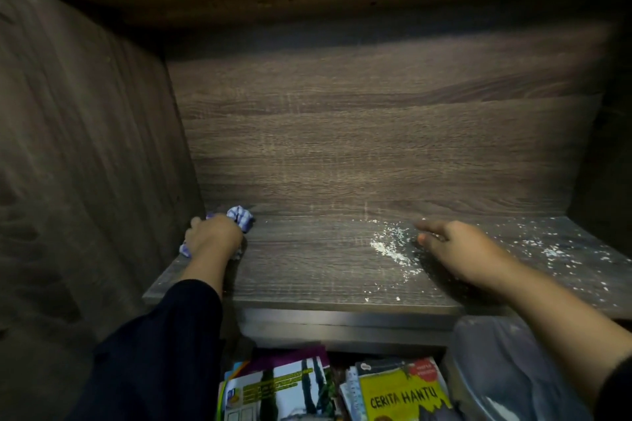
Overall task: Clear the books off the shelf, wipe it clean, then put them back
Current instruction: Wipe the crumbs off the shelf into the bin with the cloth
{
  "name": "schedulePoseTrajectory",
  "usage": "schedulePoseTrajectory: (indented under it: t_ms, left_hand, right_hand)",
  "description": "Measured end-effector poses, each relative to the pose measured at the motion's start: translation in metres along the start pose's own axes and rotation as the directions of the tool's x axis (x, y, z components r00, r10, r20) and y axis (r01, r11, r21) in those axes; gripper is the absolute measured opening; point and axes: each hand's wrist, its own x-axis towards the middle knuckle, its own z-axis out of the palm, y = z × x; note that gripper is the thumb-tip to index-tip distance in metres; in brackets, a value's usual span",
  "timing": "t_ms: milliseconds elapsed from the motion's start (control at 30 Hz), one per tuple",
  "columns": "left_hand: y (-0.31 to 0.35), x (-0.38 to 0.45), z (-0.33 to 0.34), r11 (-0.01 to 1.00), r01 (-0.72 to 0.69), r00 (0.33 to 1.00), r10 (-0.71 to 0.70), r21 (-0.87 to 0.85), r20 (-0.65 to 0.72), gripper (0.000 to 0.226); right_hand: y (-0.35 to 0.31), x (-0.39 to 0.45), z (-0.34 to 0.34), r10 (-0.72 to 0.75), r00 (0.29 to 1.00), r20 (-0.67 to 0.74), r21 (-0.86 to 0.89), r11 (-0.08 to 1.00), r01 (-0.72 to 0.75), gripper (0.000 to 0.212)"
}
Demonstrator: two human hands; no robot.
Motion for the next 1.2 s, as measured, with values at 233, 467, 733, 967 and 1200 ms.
schedulePoseTrajectory:
  t_ms: [233, 467, 733, 967, 1200]
  left_hand:
    - [0.051, -0.049, 0.013, 0.967, -0.252, 0.967, 0.253, -0.036, 0.029, 0.053]
    - [0.140, -0.120, 0.035, 0.914, -0.404, 0.914, 0.405, -0.030, 0.005, 0.056]
    - [0.199, -0.172, 0.033, 0.752, -0.544, 0.823, 0.565, -0.372, -0.061, 0.032]
    - [0.108, -0.149, -0.028, 0.854, -0.403, 0.908, 0.325, -0.330, -0.266, 0.032]
    - [0.043, -0.134, 0.015, 0.990, -0.099, 0.992, 0.107, -0.102, 0.069, 0.082]
  right_hand:
    - [0.001, -0.004, -0.004, -0.014, 1.000, 0.009, 0.005, 1.000, 0.014, 0.041]
    - [0.015, -0.019, -0.018, 0.013, 1.000, -0.007, -0.012, 1.000, -0.013, 0.038]
    - [0.061, -0.042, -0.041, 0.094, 0.995, -0.037, 0.039, 0.995, -0.093, 0.037]
    - [0.080, -0.078, -0.062, 0.033, 0.990, -0.139, 0.185, 0.983, -0.006, 0.028]
    - [0.102, -0.101, -0.058, 0.082, 0.989, 0.124, 0.541, 0.830, -0.136, 0.019]
